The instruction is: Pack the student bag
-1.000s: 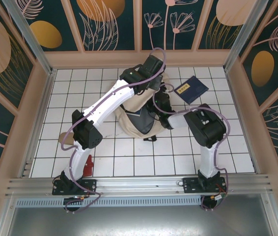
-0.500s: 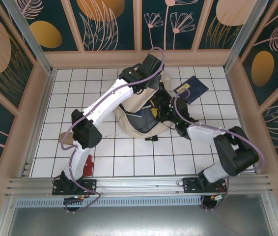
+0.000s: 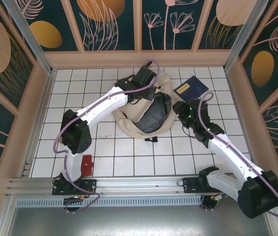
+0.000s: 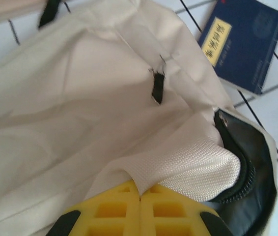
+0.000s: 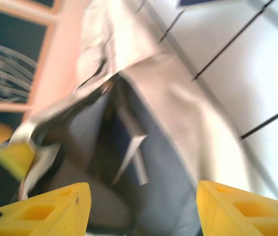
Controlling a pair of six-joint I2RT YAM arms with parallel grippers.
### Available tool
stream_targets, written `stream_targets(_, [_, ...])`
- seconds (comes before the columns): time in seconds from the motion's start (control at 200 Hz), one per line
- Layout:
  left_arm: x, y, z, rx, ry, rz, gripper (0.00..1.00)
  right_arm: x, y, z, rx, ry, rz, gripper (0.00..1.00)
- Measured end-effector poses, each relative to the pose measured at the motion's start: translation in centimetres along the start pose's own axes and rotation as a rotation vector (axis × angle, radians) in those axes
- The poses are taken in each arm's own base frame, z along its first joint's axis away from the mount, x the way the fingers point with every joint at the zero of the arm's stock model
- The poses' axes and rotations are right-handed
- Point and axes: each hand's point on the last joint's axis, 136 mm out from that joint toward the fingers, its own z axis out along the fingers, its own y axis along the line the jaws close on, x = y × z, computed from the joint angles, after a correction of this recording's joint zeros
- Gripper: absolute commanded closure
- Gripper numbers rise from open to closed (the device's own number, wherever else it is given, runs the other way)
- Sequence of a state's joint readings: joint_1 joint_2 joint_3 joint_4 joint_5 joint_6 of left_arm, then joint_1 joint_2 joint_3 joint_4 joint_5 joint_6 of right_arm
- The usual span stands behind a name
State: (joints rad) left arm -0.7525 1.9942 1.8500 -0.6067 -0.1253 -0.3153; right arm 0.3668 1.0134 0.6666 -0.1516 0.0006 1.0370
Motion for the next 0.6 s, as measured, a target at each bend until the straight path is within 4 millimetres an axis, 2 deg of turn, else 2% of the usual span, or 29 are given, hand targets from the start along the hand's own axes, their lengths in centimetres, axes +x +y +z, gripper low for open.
stream_targets(0.175, [3.7, -1.3, -0.4, 0.13, 0.057, -0.004, 1.0, -5.2, -5.0, 1.4, 0.191, -0.087, -0.026, 0.44])
stream_targets(0.24, [5.0, -1.6, -0.2, 0.163, 0.082, -0.007, 1.0, -7.1, -6.3, 2.6, 0.254, -0.097, -0.035, 0.47])
stream_targets(0.325, [6.7, -1.6, 0.2, 0.183, 0.112, -0.008, 1.0, -9.4, -7.4, 5.1, 0.319, -0.09, -0.064, 0.5])
stream_targets(0.35, [7.2, -1.6, 0.3, 0.184, 0.122, -0.01, 0.93, -10.1, -7.5, 5.9, 0.33, -0.088, -0.073, 0.51])
stream_targets(0.43, [8.6, -1.4, 0.8, 0.188, 0.149, -0.017, 0.6, -11.9, -7.9, 8.6, 0.361, -0.071, -0.097, 0.52])
stream_targets(0.55, [9.5, -1.0, 0.5, 0.179, 0.16, -0.04, 0.28, -14.5, -8.2, 12.6, 0.394, -0.052, -0.142, 0.52])
stream_targets(0.595, [9.3, -0.8, 0.0, 0.17, 0.142, -0.052, 0.21, -15.2, -8.2, 13.9, 0.402, -0.047, -0.163, 0.52])
